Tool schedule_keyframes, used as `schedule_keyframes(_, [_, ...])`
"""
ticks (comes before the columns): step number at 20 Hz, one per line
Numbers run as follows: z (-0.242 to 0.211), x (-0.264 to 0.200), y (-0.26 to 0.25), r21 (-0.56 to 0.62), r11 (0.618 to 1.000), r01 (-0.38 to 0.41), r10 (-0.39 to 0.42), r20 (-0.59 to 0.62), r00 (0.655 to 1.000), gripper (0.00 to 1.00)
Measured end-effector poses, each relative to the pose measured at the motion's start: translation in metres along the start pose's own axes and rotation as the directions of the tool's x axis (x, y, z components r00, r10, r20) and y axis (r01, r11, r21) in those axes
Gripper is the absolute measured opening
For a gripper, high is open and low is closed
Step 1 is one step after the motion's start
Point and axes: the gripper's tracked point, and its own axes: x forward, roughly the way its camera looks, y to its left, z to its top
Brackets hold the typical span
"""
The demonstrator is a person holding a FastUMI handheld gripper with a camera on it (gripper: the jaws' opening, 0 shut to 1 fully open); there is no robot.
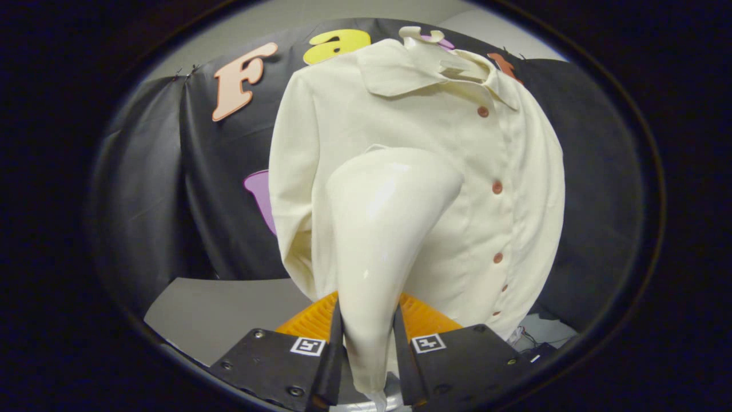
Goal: Iron the clothes twice with a garment steamer, once on the left side and once on the right side.
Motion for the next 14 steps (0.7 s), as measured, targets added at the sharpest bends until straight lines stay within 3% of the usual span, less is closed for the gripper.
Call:
schedule_keyframes(10, [-0.071,0.011,-0.02,0.014,0.998,-0.055,0.056,-0.139,0.989,0.41])
schedule_keyframes(14, [-0.108,0.016,-0.035,0.038,0.998,-0.041,0.048,-0.218,0.975,0.41])
